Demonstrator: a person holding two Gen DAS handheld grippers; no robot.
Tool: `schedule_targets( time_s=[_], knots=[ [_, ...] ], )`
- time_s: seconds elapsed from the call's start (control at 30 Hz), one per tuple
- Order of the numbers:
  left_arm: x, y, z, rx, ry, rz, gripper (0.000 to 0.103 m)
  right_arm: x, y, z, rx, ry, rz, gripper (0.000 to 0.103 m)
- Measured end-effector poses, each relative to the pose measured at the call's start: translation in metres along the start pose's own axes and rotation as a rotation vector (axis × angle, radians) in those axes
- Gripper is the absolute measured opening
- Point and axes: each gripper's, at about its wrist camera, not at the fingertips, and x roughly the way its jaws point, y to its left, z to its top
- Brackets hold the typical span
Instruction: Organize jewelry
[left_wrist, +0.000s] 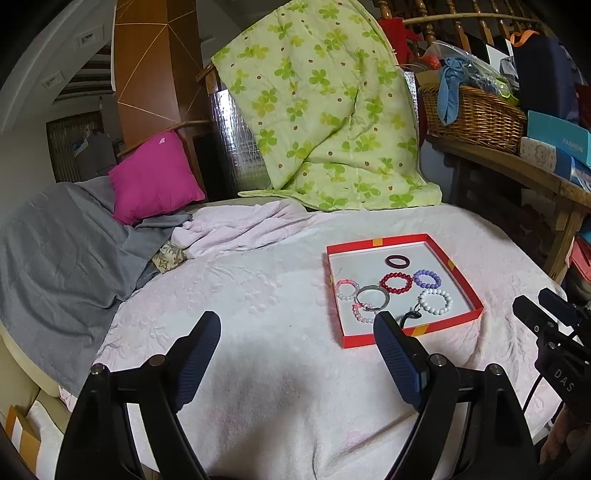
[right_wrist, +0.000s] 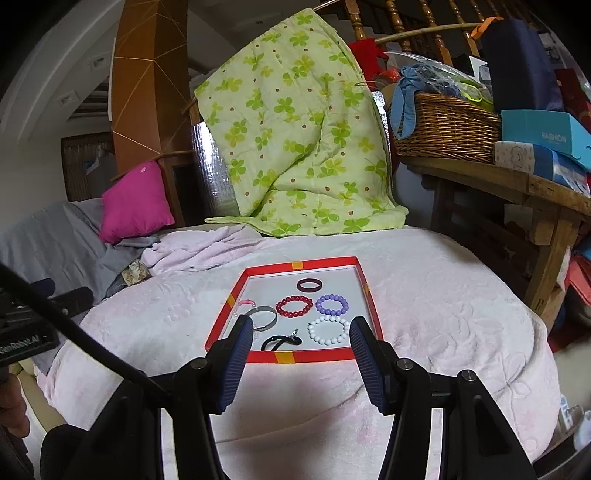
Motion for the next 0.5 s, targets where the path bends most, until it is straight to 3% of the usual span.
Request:
schedule_targets(
  time_s=[0.5],
  knots=[
    [-0.003,-0.005,-0.002,0.001,-0.010,-0.008,0.090,-0.004,-0.013,-0.001,0.037,-0.016,-0.012,0.062]
  ],
)
